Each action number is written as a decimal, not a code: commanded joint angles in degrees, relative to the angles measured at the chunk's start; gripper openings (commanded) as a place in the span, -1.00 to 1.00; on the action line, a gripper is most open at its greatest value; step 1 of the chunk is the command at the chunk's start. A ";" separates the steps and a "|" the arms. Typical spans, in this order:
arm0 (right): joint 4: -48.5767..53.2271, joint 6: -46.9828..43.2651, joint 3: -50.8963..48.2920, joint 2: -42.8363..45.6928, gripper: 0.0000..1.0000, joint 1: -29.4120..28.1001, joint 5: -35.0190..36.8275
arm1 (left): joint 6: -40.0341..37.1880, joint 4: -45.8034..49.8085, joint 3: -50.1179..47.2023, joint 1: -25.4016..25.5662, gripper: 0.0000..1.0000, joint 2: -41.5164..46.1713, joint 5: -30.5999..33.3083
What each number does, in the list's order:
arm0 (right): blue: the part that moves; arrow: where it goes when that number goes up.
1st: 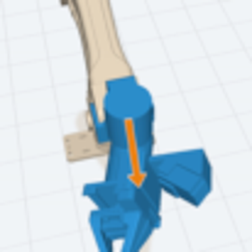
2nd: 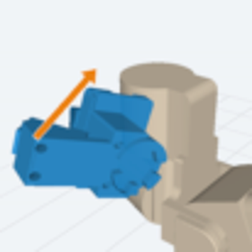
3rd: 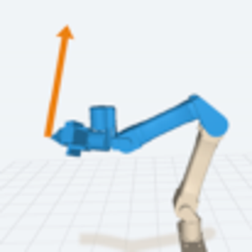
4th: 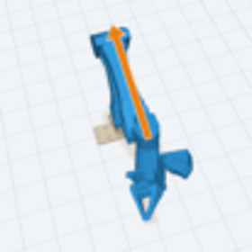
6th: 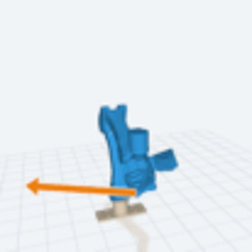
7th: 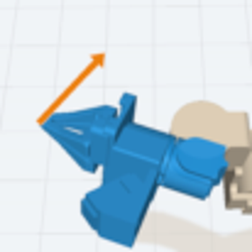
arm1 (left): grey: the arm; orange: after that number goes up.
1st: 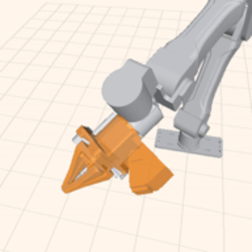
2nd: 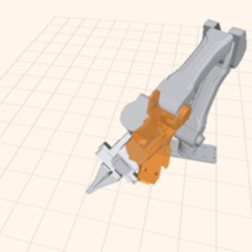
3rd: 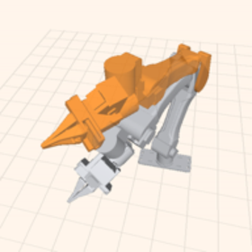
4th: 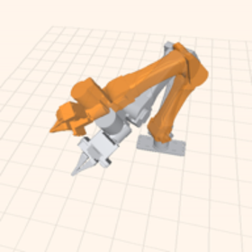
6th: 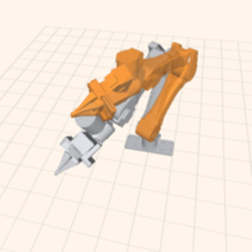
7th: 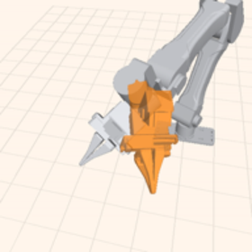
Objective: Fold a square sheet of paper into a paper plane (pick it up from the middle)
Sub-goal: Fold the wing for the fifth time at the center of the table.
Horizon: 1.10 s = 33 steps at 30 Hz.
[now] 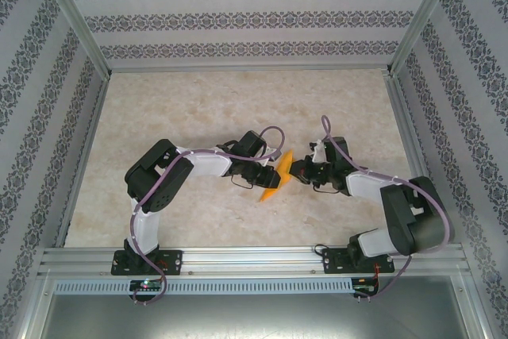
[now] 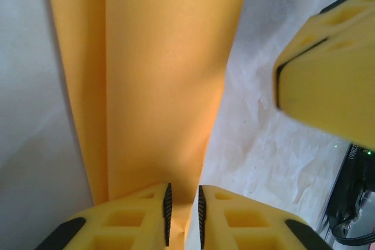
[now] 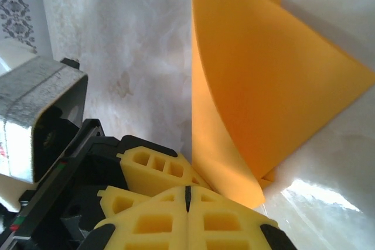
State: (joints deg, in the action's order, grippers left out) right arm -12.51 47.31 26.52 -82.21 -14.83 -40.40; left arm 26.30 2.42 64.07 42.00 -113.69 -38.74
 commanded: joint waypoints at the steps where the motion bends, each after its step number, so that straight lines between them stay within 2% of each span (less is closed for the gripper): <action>1: -2.85 0.59 1.08 -2.61 -1.00 -1.24 -0.82 | -2.22 3.05 0.97 0.19 -0.59 0.51 1.11; 6: -3.42 -0.18 2.60 -6.18 -1.00 -2.88 0.36 | -2.70 3.31 1.14 0.19 -0.60 1.00 0.98; 24: -0.06 -4.30 6.17 -13.10 -1.00 -3.45 2.85 | -3.76 4.13 0.66 0.20 -0.52 4.16 -1.25; 33: 1.67 -5.63 7.30 -14.88 -1.00 -3.80 3.39 | -2.47 4.49 -2.93 0.26 -0.55 8.48 2.85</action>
State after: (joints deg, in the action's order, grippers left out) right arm -12.88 43.83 32.95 -95.55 -17.91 -38.59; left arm 24.21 5.78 62.57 42.00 -107.24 -37.19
